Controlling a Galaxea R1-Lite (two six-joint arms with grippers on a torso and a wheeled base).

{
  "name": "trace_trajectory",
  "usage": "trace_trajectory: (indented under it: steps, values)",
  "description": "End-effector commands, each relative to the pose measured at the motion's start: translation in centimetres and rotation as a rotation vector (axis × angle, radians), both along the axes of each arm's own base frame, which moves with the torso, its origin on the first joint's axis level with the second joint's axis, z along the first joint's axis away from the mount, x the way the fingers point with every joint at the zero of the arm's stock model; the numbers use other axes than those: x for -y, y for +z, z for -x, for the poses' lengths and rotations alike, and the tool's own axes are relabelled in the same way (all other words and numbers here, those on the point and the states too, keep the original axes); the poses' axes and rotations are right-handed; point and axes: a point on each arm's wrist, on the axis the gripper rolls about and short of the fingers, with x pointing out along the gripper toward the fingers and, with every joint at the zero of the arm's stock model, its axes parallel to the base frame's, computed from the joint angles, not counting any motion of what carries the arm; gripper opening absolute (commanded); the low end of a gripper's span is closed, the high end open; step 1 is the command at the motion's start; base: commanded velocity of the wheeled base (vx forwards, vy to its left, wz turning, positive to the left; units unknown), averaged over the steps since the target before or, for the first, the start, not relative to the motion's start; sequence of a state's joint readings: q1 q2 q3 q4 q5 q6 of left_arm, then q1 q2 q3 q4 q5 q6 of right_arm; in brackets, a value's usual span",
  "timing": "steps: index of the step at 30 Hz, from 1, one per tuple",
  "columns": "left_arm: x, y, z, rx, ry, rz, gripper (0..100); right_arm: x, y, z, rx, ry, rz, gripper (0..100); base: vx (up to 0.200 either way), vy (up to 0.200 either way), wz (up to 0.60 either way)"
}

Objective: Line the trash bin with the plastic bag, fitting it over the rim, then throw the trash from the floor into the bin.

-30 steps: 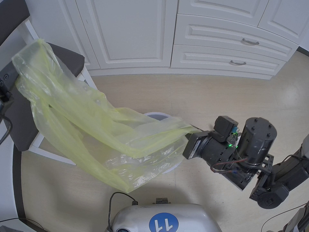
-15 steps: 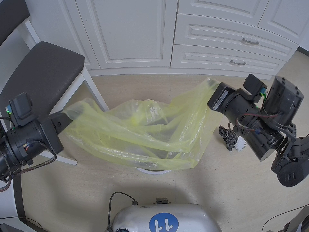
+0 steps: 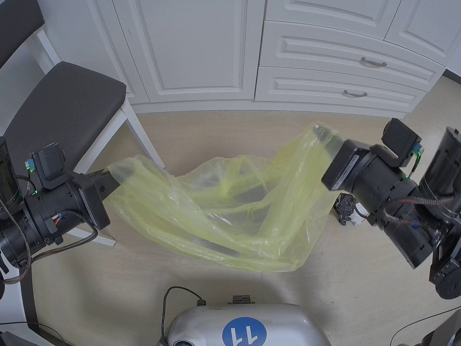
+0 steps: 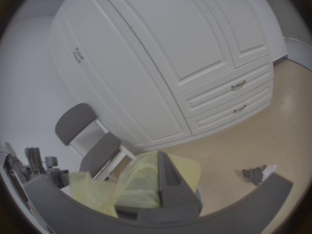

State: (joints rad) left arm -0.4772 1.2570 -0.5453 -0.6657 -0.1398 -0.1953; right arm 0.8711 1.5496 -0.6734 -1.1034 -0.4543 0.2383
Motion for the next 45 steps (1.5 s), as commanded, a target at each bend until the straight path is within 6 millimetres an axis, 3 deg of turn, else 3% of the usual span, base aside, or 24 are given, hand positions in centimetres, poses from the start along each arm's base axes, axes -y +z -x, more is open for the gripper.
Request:
trace_trajectory:
  steps: [1, 5, 10, 19, 27, 33, 37, 41, 45]
  values:
    - [1.8, -0.2, -0.1, -0.019, -0.076, 0.085, 0, -0.5, -0.9, 2.2, -0.008, 0.085, 0.045, 0, 0.000, 0.000, 0.00]
    - [2.6, 0.2, 0.0, -0.017, -0.117, 0.182, 0, -2.2, -2.2, 3.3, -0.038, 0.163, 0.082, 0, 0.000, 0.000, 0.00]
    - [3.3, -0.4, 0.1, -0.034, -0.145, 0.180, 0, -3.6, -3.7, 3.6, -0.059, 0.202, 0.098, 0, 0.000, 0.000, 0.00]
    - [3.8, -1.4, -0.6, -0.072, -0.140, 0.162, 0, -5.2, -6.2, 2.5, -0.071, 0.223, 0.103, 0, 0.000, 0.000, 0.00]
    - [4.0, -3.1, -3.7, -0.143, -0.075, 0.206, 0, -6.4, -9.8, -0.4, -0.121, 0.225, 0.075, 0, 0.000, 0.000, 0.00]
    - [4.7, -4.5, -5.6, -0.202, -0.054, 0.259, 0, -6.5, -10.8, -1.4, -0.135, 0.217, 0.079, 0, 0.000, 0.000, 0.00]
    - [4.8, -5.6, -6.8, -0.202, -0.034, 0.270, 0, -7.4, -11.6, -2.7, -0.168, 0.241, -0.018, 0, 0.000, 0.000, 0.00]
    - [4.8, -8.1, -9.1, -0.219, 0.008, 0.266, 0, -8.0, -14.3, -4.6, -0.186, 0.261, -0.070, 0, 0.000, 0.000, 0.00]
    - [4.5, -8.6, -10.0, -0.184, 0.021, 0.286, 0, -8.1, -15.5, -4.9, -0.227, 0.295, -0.071, 0, 0.000, 0.000, 0.00]
